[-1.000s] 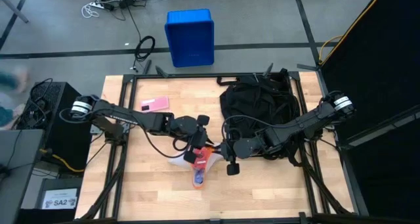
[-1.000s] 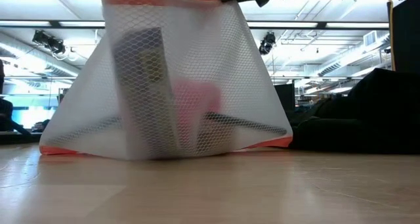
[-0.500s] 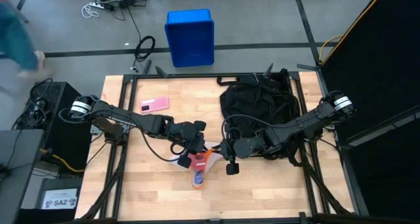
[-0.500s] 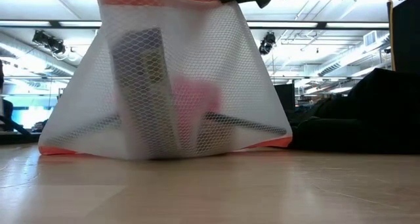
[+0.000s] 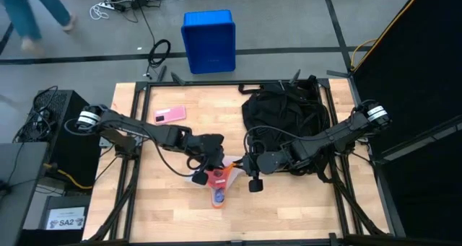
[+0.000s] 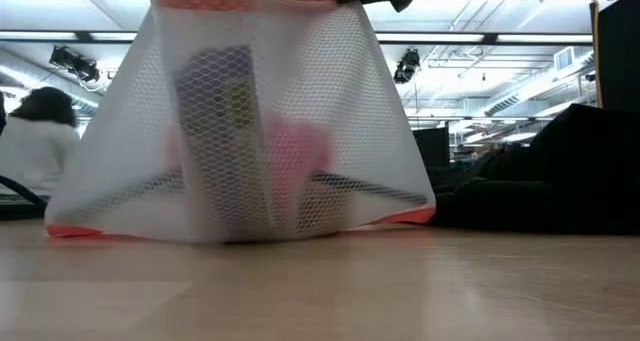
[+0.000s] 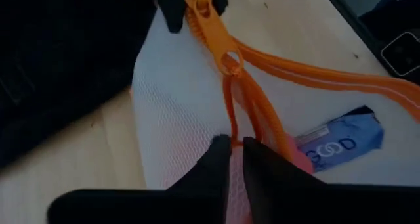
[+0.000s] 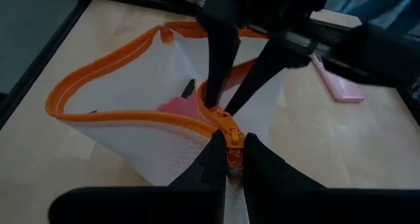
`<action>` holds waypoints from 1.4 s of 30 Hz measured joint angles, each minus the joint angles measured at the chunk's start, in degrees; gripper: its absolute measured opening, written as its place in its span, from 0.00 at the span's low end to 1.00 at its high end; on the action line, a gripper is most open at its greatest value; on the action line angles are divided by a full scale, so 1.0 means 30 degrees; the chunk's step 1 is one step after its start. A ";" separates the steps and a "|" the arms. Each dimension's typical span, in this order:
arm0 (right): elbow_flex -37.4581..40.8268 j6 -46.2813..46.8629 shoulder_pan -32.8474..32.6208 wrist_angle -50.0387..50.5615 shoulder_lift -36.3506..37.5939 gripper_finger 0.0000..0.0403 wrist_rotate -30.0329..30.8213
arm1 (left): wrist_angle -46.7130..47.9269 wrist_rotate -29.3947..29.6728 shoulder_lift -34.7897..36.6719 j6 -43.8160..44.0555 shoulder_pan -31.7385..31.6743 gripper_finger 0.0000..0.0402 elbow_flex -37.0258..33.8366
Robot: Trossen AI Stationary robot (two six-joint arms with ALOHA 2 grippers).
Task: Unpack backpack
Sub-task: Close the zip bag
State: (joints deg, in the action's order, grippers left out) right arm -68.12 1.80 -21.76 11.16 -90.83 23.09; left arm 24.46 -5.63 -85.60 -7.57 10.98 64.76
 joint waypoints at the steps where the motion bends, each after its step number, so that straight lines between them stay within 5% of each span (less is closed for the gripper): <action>1: 0.0000 0.0000 0.0000 0.0000 0.0000 0.00 0.0000 | 0.0274 0.0059 0.0000 0.0169 0.0001 0.09 0.0223; 17: 0.0000 0.0342 0.0000 0.0007 0.0000 0.00 -0.0124 | -0.0273 0.0901 0.0000 0.0754 0.0281 0.41 0.0844; 34: 0.0000 0.0417 0.0058 0.0007 0.0000 0.00 -0.0124 | -0.0339 0.0741 0.0189 0.1155 0.1366 0.43 0.1361; 42: 0.0000 0.0393 0.0058 -0.0321 0.0000 0.00 -0.0116 | -0.0276 0.2506 0.0015 0.1154 0.1377 0.43 0.1361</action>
State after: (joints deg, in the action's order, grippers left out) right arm -68.12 2.98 -21.58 10.20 -90.83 22.74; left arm 23.63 1.88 -85.56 -4.11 15.11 68.84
